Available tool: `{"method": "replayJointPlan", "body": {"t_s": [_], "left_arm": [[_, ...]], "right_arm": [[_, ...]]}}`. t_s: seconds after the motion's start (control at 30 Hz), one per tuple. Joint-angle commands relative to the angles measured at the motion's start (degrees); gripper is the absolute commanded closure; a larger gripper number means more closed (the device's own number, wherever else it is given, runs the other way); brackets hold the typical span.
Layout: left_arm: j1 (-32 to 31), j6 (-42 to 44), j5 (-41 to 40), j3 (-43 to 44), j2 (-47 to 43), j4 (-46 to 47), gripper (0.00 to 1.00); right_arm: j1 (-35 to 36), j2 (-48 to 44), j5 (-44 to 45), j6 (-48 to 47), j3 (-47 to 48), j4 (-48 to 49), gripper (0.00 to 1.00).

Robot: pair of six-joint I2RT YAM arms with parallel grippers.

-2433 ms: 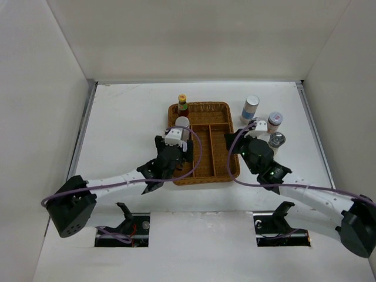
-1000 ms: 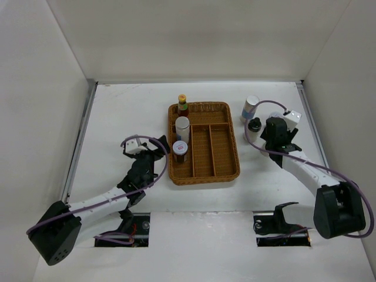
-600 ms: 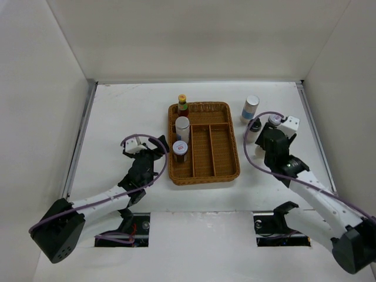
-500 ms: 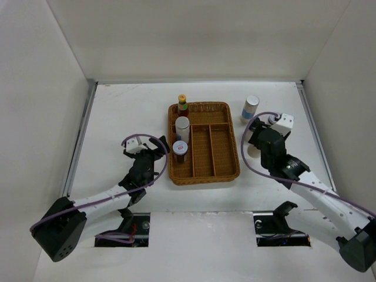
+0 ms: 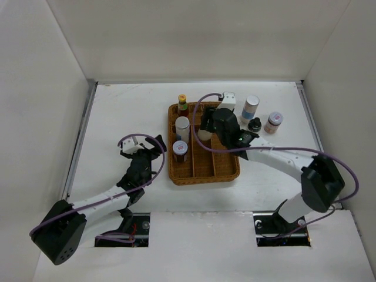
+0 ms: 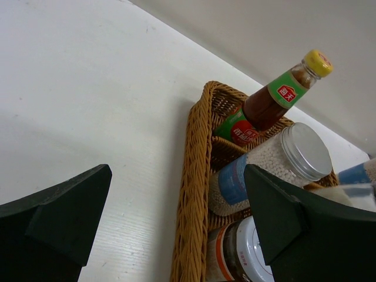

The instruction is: Organize the condiment bottles

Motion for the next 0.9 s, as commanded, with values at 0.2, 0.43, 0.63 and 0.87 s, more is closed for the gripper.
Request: {"method": "replayJointPlan", "body": {"t_s": [0.2,0.43,0.63,0.87], "left_arm": [[1.2,-1.1,1.4,-0.2,0.6,2.4,0.0],[2.0,-1.3,2.2,-0.2,0.8,2.4,0.0],[2.2,-1.5,2.8,-0.2,0.6,2.1,0.0],[2.5,-1.7,3.2,-0.2,0.6,2.1,0.0]], "right_arm": [[0.3,12.1,-5.3,-1.1,8.7,13.4,0.46],[1.2,17.6,1.1,-5.4,9.9,13.6,0.41],[1.9,15.9,2.6,-6.0,9.1,12.6,0.2],[0.4,2.4,2.9,-4.8,1.6,7.4,0.09]]}}
